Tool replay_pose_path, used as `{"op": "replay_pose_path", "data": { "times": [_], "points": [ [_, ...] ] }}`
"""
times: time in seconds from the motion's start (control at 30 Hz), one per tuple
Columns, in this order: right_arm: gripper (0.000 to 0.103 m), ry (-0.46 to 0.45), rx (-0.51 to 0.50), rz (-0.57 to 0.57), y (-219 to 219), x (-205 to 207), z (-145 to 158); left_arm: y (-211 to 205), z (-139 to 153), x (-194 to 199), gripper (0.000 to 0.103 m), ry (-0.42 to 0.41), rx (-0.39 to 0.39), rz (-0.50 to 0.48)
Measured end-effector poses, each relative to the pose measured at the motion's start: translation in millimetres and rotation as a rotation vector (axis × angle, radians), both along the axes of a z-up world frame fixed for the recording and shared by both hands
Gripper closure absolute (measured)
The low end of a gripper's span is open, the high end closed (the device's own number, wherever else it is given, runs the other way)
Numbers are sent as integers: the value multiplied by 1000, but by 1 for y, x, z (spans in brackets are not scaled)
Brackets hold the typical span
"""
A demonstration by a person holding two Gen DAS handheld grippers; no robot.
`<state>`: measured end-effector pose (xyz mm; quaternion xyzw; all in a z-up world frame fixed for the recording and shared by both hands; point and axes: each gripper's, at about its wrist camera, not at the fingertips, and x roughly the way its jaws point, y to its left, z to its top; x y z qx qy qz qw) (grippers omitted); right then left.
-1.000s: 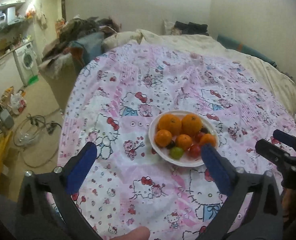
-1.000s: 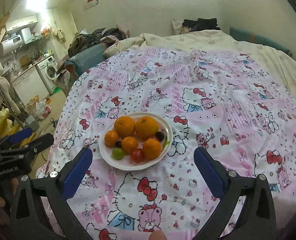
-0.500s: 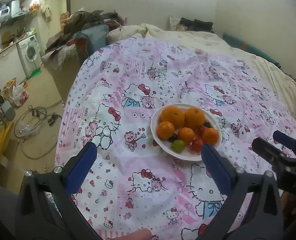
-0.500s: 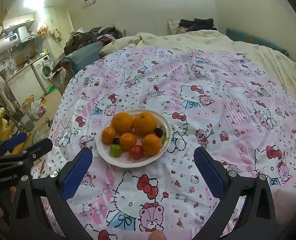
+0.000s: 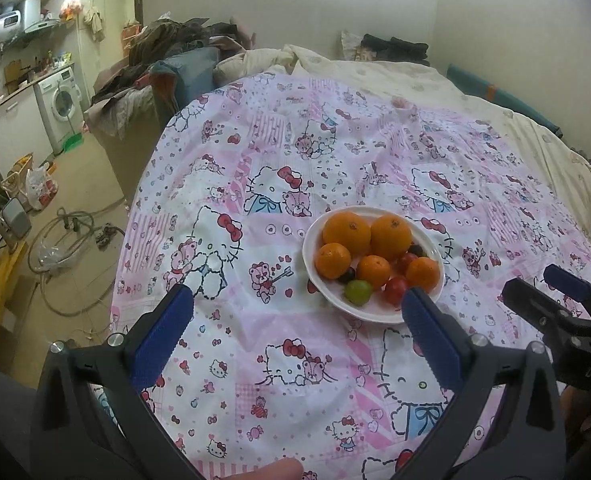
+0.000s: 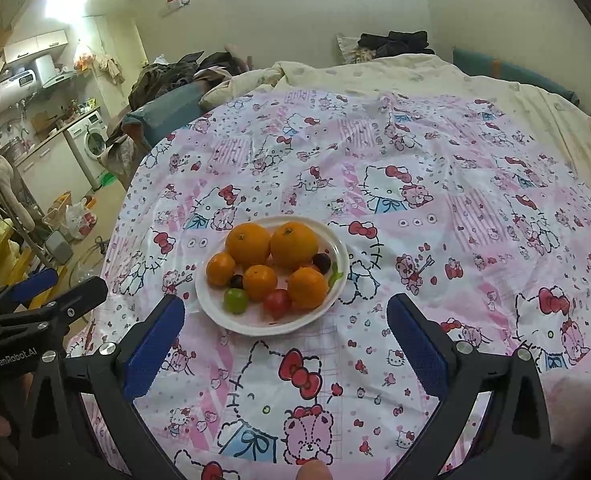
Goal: Organize fruits
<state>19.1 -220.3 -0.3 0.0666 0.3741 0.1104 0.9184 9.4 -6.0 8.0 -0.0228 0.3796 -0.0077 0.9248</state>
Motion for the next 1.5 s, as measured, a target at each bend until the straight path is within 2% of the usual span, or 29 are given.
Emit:
{"op": "replay_pose_path", "data": {
  "times": [1.5],
  "points": [
    [0, 9, 3, -1, -3, 3, -1, 4, -5, 1, 0, 14, 13, -4]
  ]
}}
